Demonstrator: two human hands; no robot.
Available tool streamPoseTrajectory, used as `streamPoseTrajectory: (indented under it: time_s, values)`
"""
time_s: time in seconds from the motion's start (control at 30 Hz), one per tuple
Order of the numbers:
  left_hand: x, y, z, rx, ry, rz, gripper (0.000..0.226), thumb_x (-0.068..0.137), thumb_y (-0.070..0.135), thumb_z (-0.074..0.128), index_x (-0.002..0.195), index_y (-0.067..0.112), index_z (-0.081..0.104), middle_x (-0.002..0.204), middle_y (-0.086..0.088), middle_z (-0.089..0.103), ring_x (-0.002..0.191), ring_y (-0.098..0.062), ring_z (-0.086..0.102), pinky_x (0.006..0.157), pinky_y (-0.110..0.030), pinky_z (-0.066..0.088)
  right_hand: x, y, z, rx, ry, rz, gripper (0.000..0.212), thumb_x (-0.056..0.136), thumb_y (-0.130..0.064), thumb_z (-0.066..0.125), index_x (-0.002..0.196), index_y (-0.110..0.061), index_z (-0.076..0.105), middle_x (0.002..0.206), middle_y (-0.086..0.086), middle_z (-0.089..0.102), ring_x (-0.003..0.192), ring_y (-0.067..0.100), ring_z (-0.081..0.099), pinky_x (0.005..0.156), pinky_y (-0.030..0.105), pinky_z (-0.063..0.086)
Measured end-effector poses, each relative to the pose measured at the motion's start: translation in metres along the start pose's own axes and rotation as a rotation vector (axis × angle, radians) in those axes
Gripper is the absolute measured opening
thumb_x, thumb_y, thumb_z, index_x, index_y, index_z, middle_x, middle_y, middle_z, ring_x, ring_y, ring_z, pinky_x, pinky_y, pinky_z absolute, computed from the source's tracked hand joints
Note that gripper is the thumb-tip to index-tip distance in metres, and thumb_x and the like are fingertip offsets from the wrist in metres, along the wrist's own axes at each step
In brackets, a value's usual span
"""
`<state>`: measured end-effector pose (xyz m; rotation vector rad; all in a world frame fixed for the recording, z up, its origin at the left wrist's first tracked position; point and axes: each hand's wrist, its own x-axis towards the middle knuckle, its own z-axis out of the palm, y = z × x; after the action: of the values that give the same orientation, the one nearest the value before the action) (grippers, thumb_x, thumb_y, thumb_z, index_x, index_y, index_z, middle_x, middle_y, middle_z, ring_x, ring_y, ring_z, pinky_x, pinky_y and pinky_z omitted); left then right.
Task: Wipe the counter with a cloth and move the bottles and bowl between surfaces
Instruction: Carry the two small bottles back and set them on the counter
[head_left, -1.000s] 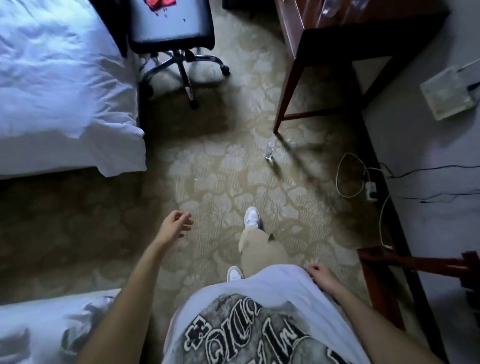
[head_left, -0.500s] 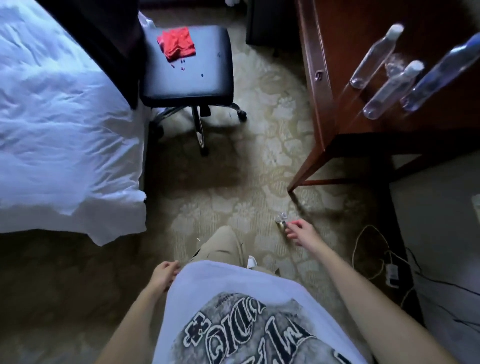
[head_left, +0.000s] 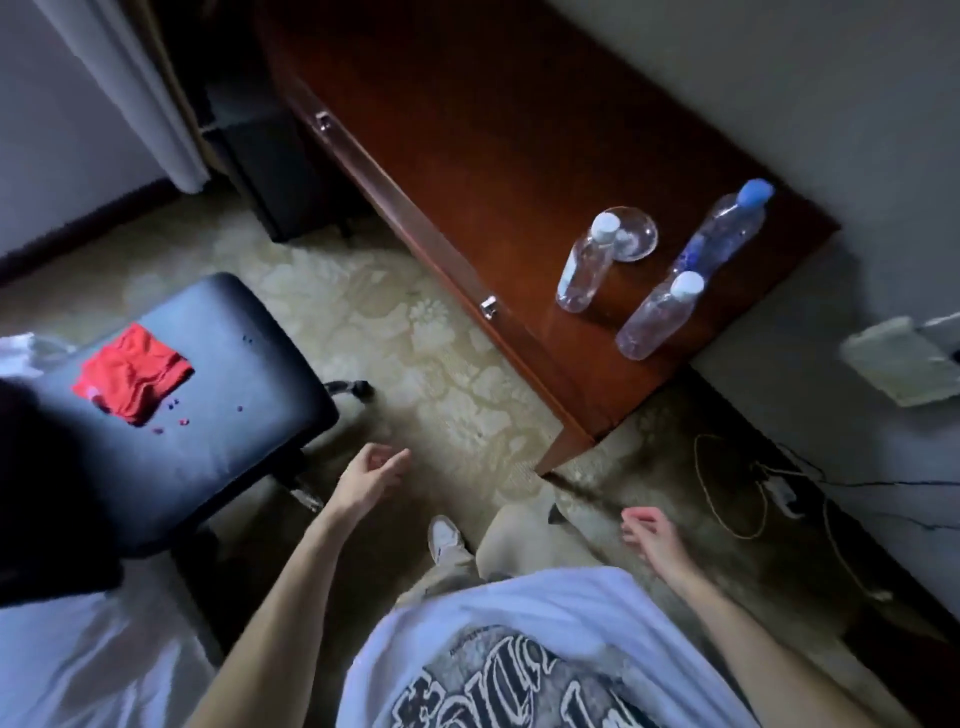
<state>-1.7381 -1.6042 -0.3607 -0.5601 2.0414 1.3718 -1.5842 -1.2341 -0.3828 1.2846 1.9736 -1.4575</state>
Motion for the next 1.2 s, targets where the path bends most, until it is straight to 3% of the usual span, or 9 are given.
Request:
streamPoseTrajectory:
  time_s: [0.1,0.23,0.47,0.57,0.67,0.77,0.93,1.07,1.2]
  values:
    - [0.048,0.089,0.0,0.177,-0.147,0.192,0.054,0.073,0.048,0.083,0.112,0.018,0.061,0.102,-0.002,0.069,0.087,-0.011,0.066,0.072,-0.025,0.052,0.004,-0.045,0.009,0.21,0.178,-0.133,0.039,0.08,-0.026,0.076,0.112,-0.017,0.054,0.114,0.012,0.062,0.103,0.026,0.061,0.079,0.021,0.044]
    - [0.096,0.192,0.048,0.353,-0.23,0.509,0.072,0.066,0.039,0.09,0.123,0.019,0.051,0.122,0.0,0.053,0.099,-0.007,0.058,0.083,-0.031,0.055,0.022,-0.115,0.004,0.416,0.336,-0.288,0.072,0.069,-0.022,0.086,0.128,-0.016,0.044,0.128,-0.001,0.051,0.113,0.014,0.052,0.097,0.031,0.041]
    - [0.134,0.298,0.127,0.494,-0.395,0.889,0.116,0.051,0.032,0.097,0.147,0.015,0.034,0.141,0.0,0.044,0.126,-0.012,0.047,0.101,-0.025,0.045,0.065,-0.19,-0.013,0.505,0.328,-0.462,0.106,0.046,-0.022,0.095,0.134,-0.02,0.036,0.14,-0.007,0.041,0.133,0.012,0.041,0.109,0.036,0.031]
    - [0.141,0.315,0.154,0.551,-0.445,0.876,0.106,0.052,0.03,0.097,0.141,0.016,0.04,0.13,0.009,0.048,0.113,-0.005,0.051,0.088,-0.011,0.042,0.079,-0.208,-0.017,0.472,0.372,-0.493,0.106,0.046,-0.022,0.096,0.135,-0.024,0.038,0.142,-0.003,0.042,0.133,0.011,0.041,0.111,0.032,0.033]
    - [0.144,0.314,0.172,0.563,-0.509,0.814,0.073,0.056,0.032,0.088,0.119,0.016,0.054,0.11,0.003,0.064,0.085,-0.002,0.058,0.071,-0.018,0.044,0.09,-0.22,-0.015,0.534,0.395,-0.478,0.095,0.038,-0.041,0.096,0.122,-0.024,0.053,0.123,0.004,0.062,0.113,0.011,0.059,0.1,0.031,0.046]
    - [0.148,0.314,0.181,0.567,-0.567,0.818,0.071,0.058,0.042,0.084,0.119,0.017,0.055,0.108,0.003,0.065,0.084,-0.004,0.059,0.066,-0.011,0.042,0.091,-0.226,-0.014,0.58,0.395,-0.426,0.078,0.046,-0.025,0.097,0.112,-0.015,0.057,0.101,0.001,0.069,0.092,0.009,0.065,0.087,0.026,0.052]
    - [0.154,0.329,0.19,0.614,-0.708,0.861,0.078,0.057,0.05,0.085,0.125,0.031,0.052,0.111,0.009,0.069,0.097,-0.006,0.068,0.079,-0.025,0.055,0.071,-0.21,-0.014,0.715,0.501,-0.346,0.067,0.057,-0.004,0.091,0.115,-0.005,0.058,0.098,0.0,0.068,0.087,0.003,0.066,0.08,0.015,0.05]
    - [0.138,0.327,0.212,0.634,-0.852,0.853,0.076,0.06,0.052,0.085,0.123,0.028,0.052,0.111,0.006,0.071,0.099,-0.016,0.071,0.087,-0.044,0.06,0.038,-0.176,-0.013,0.808,0.654,-0.237,0.068,0.052,-0.018,0.095,0.11,-0.014,0.061,0.095,0.0,0.071,0.09,0.016,0.069,0.089,0.033,0.054]
    - [0.108,0.304,0.246,0.595,-1.094,0.747,0.075,0.067,0.05,0.08,0.127,0.019,0.047,0.115,-0.003,0.067,0.102,-0.024,0.068,0.091,-0.055,0.057,-0.008,-0.125,-0.007,0.923,0.851,-0.088,0.061,0.059,-0.015,0.092,0.11,-0.005,0.058,0.1,0.013,0.071,0.092,0.026,0.07,0.09,0.042,0.056]
